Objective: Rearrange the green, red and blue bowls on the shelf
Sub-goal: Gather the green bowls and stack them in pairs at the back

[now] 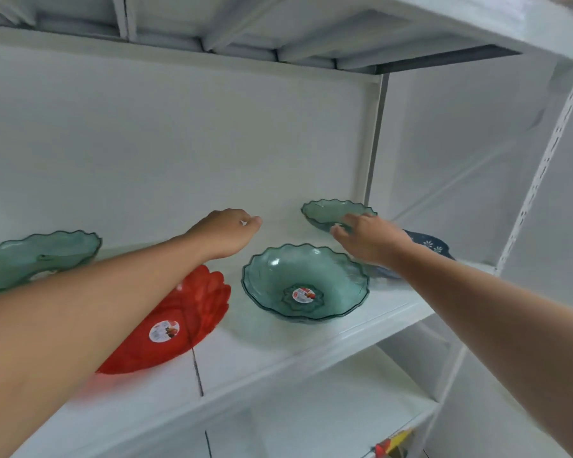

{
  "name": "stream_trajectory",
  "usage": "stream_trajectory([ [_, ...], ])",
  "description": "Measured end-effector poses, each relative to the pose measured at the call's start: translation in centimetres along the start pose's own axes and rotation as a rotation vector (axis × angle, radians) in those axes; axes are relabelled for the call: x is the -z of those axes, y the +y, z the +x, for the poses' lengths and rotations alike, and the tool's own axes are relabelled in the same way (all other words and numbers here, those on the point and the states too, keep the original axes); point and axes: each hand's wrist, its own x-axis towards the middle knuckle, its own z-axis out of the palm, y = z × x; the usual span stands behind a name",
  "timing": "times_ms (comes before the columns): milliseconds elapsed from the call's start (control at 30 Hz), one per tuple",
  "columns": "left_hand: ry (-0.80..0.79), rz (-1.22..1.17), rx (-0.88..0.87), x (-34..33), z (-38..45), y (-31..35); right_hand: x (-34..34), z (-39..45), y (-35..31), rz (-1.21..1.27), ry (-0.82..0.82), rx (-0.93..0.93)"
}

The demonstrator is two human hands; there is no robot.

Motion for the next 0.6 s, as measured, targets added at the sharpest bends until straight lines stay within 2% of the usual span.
stream_trajectory([
  [133, -0.028, 0.022, 0.051, -2.3, 0.3, 1.5, -0.7, 1.9, 3.0, -0.008, -0.018, 0.053],
  [367, -0.100, 0.096, 0.093, -4.1, 2.5, 1.4, -1.6, 4.7, 3.8, 0.051, -0.039, 0.111],
  [600, -0.132, 0.098, 0.001, -5.3, 5.6, 1.7, -1.9, 6.8, 5.7, 0.001, -0.055, 0.048],
])
